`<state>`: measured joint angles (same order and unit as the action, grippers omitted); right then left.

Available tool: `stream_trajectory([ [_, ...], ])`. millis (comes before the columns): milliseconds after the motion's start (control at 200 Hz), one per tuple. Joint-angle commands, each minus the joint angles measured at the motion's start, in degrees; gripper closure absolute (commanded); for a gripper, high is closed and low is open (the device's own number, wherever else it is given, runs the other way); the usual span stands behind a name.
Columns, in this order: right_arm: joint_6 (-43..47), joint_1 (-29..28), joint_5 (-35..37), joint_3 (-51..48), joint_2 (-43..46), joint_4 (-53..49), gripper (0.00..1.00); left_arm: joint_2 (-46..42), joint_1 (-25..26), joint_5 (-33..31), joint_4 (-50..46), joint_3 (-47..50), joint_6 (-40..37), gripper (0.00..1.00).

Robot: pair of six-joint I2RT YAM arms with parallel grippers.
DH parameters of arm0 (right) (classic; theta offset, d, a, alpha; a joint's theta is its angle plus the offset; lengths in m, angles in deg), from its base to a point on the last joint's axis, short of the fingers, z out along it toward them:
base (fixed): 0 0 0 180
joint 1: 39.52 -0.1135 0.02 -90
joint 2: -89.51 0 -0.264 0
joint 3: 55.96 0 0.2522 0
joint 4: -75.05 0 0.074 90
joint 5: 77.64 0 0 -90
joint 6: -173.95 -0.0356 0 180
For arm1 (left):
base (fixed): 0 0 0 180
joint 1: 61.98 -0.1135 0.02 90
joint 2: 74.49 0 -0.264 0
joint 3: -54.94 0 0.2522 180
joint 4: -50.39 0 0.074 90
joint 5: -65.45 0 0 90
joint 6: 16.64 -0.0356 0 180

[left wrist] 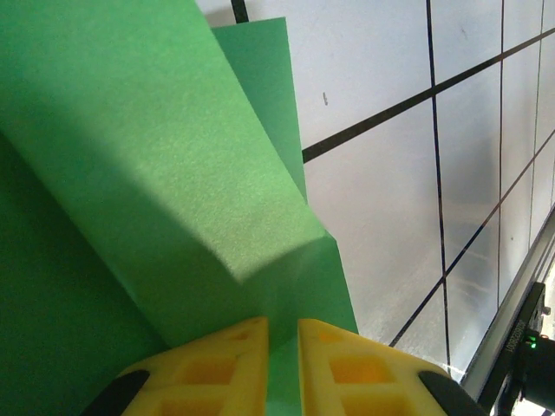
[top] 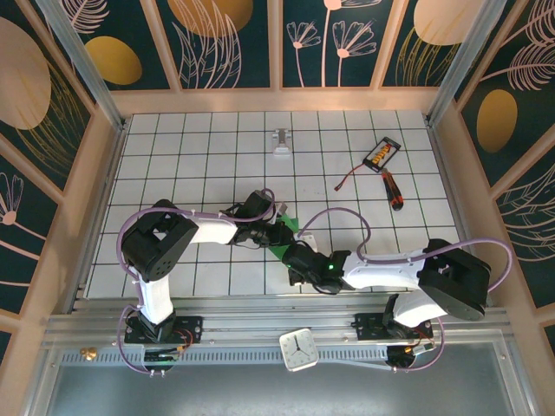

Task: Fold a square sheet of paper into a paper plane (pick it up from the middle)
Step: Fourth fold the wing at the center of the table.

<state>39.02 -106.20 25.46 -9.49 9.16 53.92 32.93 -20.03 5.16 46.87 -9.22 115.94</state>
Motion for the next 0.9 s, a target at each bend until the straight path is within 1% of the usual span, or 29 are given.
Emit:
stream_trajectory([
  [0, -0.1, 1.7, -3.3, -3.2, 2.9, 5.5, 0.97, 2.3, -0.4, -3.3, -4.8, 0.6, -1.6, 0.82],
  [240, -1.2, 6.1, -11.5, -10.4, 7.2, 14.6, 0.99, 2.2, -0.3, -3.4, -4.8, 0.6, -1.6, 0.82],
  [290, -1.8, 7.0, -11.9, -12.0, 8.0, 16.5, 1.0, 2.2, -0.3, -3.3, -4.8, 0.6, -1.6, 0.82],
  [315, -2.2, 7.5, -13.9, -12.9, 8.3, 17.6, 1.0, 2.1, -0.4, -3.4, -4.8, 0.7, -1.6, 0.82],
  [405, -2.7, 8.7, -16.4, -14.6, 8.7, 20.4, 1.0, 2.1, -0.4, -3.4, -4.8, 0.6, -1.6, 0.82],
  [891, -2.4, 9.2, -19.1, -14.8, 4.3, 22.0, 0.99, 2.2, -0.3, -3.6, -5.0, 0.7, -1.8, 0.82],
])
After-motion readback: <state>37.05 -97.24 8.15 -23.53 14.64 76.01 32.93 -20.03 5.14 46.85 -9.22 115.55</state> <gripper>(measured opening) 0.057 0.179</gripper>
